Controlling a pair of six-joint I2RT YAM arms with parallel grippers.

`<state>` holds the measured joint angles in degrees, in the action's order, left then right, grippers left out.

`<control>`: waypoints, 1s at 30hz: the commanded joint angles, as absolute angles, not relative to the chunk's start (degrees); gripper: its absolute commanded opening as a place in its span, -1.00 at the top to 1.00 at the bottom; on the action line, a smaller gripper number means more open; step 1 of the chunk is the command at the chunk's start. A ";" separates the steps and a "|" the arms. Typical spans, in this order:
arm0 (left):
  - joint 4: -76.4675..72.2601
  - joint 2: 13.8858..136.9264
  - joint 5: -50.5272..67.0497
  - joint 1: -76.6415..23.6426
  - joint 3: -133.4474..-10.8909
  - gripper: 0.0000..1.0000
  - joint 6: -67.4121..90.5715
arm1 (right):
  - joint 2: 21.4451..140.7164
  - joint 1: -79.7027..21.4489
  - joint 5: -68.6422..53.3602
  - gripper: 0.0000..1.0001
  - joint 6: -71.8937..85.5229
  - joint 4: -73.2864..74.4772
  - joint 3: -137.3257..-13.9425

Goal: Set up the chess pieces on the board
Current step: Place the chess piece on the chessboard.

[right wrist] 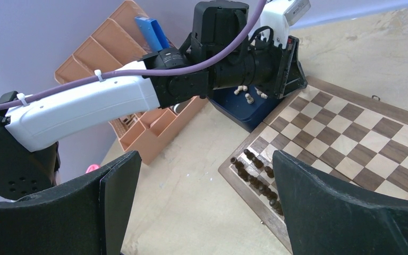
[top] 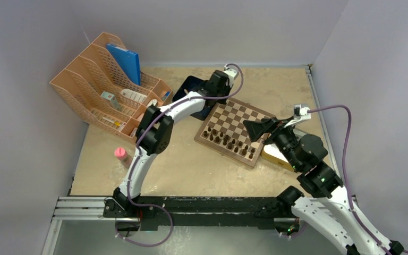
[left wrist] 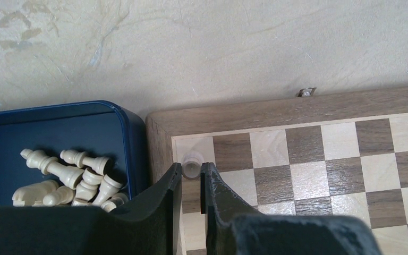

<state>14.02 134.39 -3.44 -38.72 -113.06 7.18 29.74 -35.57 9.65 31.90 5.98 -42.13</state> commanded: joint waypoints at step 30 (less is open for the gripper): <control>12.18 134.48 -2.99 -38.98 -116.04 0.31 4.95 | 30.04 -35.38 10.99 -0.90 33.04 3.27 -42.03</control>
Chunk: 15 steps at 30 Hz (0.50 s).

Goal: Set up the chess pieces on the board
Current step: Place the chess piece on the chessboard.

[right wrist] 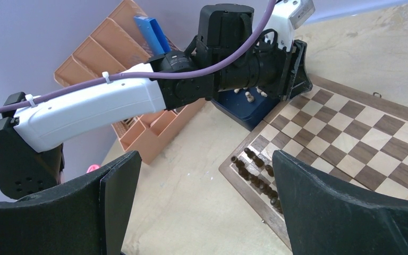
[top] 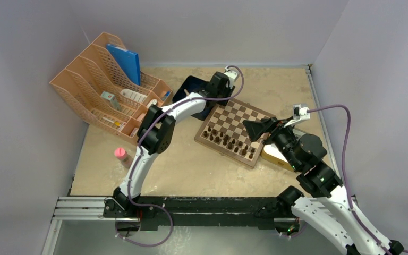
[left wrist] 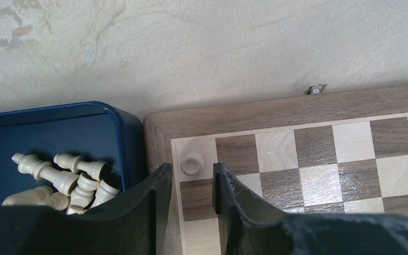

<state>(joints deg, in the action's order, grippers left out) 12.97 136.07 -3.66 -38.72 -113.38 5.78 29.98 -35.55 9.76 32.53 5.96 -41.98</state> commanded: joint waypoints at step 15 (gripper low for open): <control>15.16 117.16 1.03 -37.66 -108.04 0.14 12.79 | 31.29 -35.33 9.49 -0.88 34.06 1.28 -41.92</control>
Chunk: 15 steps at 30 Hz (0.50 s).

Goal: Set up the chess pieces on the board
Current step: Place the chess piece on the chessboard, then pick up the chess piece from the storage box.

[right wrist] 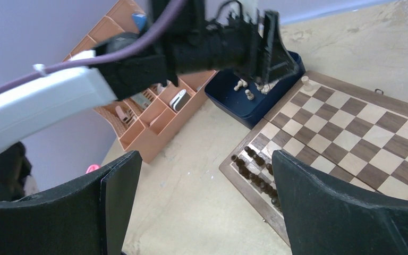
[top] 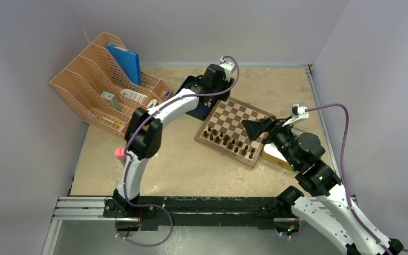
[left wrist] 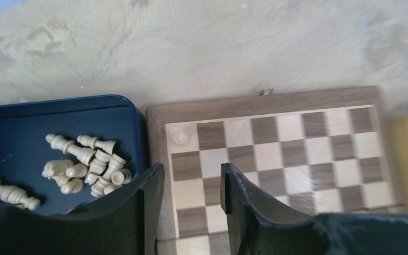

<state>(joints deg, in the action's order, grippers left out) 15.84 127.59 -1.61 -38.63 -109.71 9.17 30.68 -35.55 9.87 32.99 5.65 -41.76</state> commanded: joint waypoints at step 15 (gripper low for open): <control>29.04 79.68 13.87 -25.49 -85.28 -0.36 20.88 | 40.58 -35.38 2.77 -0.51 36.27 -6.65 -45.65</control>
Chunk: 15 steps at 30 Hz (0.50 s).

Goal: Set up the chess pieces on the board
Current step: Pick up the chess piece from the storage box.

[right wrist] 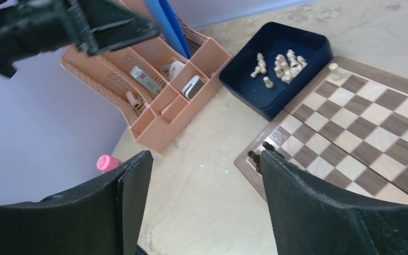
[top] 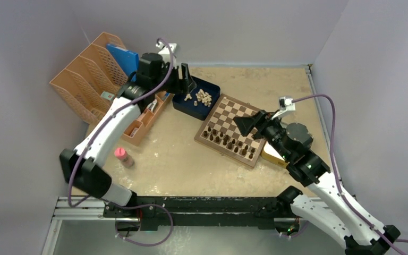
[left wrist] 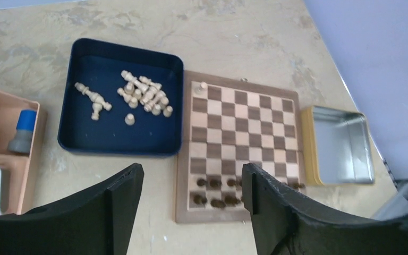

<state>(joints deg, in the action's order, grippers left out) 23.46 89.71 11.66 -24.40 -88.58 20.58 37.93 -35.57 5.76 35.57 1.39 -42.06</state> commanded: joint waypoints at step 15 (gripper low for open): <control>29.75 51.73 6.64 -25.49 -55.91 -0.52 16.42 | 71.91 -35.37 10.52 0.07 26.99 -10.39 -62.85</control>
<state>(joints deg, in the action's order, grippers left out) 31.55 51.94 11.84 -25.54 -60.27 19.27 64.79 -35.57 7.09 32.03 -7.38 -55.86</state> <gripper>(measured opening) 0.757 0.487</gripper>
